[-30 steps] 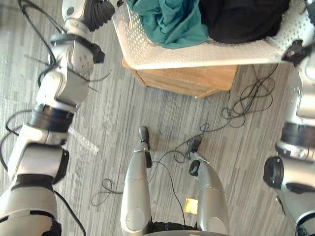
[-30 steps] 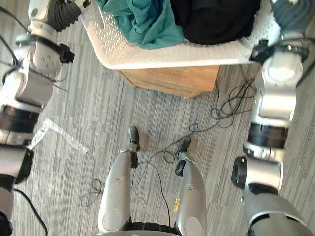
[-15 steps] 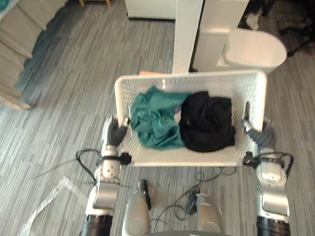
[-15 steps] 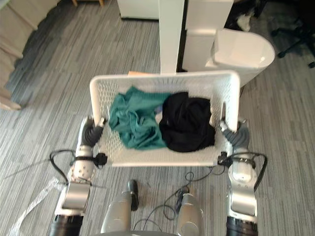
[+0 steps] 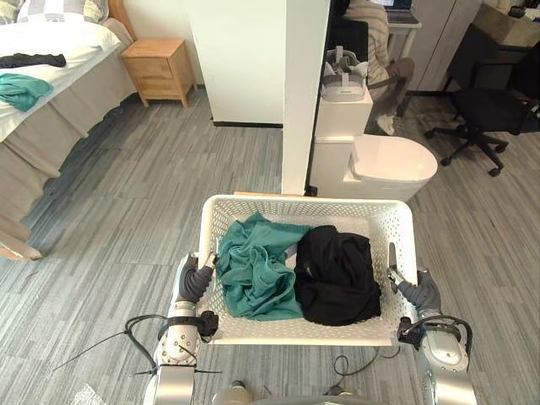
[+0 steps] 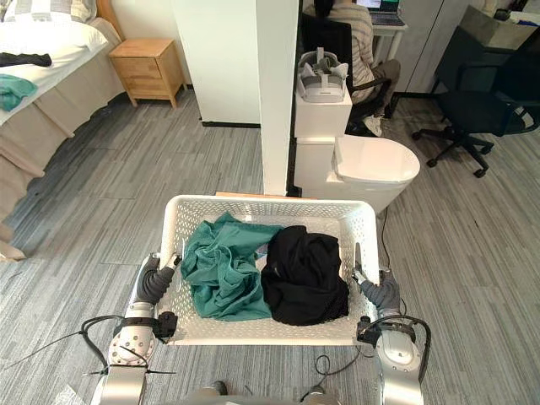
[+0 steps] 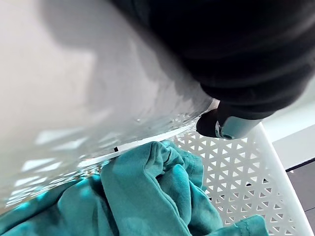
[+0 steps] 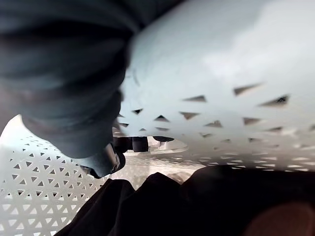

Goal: Pick up the laundry basket with both hands and put the clothes into the washing machine.

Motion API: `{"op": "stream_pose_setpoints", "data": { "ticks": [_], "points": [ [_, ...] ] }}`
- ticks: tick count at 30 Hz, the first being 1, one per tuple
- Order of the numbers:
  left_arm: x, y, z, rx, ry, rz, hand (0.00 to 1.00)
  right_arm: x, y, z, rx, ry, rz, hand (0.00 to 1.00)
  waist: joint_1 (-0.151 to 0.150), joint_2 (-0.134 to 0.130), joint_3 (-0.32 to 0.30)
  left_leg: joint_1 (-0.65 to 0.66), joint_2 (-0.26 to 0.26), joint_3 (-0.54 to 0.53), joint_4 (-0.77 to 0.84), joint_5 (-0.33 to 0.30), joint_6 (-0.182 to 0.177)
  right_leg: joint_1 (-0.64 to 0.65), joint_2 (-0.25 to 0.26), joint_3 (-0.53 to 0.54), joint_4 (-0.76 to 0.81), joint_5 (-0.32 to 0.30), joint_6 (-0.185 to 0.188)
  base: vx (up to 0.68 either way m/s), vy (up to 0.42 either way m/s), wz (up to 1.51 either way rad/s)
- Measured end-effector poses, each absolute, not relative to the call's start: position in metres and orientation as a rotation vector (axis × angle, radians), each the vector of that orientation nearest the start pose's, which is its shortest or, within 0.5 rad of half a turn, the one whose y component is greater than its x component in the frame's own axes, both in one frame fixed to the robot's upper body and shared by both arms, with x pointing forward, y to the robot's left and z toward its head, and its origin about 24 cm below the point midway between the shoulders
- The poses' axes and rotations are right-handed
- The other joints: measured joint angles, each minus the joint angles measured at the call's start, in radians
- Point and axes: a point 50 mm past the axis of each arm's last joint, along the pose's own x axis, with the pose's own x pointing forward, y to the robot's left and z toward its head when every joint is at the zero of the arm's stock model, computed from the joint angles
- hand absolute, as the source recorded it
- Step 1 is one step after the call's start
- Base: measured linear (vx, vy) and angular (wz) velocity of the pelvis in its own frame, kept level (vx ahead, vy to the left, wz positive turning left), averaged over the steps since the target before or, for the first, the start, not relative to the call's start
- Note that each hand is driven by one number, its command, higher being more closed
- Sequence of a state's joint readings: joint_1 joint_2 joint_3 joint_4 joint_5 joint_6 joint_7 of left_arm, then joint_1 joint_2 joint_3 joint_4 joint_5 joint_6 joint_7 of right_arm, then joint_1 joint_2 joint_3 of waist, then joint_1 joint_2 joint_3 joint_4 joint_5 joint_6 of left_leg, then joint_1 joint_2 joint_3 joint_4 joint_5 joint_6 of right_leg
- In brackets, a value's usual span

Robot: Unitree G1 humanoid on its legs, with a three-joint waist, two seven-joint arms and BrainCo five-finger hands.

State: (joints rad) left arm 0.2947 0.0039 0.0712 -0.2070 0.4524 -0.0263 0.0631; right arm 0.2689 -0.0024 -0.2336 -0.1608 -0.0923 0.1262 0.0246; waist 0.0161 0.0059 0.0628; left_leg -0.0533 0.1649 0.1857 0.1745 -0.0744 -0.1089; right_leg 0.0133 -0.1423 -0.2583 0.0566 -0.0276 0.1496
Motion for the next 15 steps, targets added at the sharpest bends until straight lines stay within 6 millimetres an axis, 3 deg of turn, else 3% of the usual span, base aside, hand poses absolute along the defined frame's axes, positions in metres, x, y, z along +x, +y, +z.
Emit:
{"op": "stream_pose_setpoints", "data": {
  "ticks": [15],
  "points": [
    [0.1832, 0.1905, 0.0304, 0.481, 0.090, 0.200, 1.00, 0.1829, -0.2131, 0.0014, -0.110, 0.281, -0.274, 1.00, 0.001, -0.001, -0.039, 0.034, -0.013, 0.008, -0.029, 0.000, 0.002, 0.039, 0.002, 0.021, -0.079, 0.042, 0.000, 0.00, 0.002, -0.04]
  ]
}}
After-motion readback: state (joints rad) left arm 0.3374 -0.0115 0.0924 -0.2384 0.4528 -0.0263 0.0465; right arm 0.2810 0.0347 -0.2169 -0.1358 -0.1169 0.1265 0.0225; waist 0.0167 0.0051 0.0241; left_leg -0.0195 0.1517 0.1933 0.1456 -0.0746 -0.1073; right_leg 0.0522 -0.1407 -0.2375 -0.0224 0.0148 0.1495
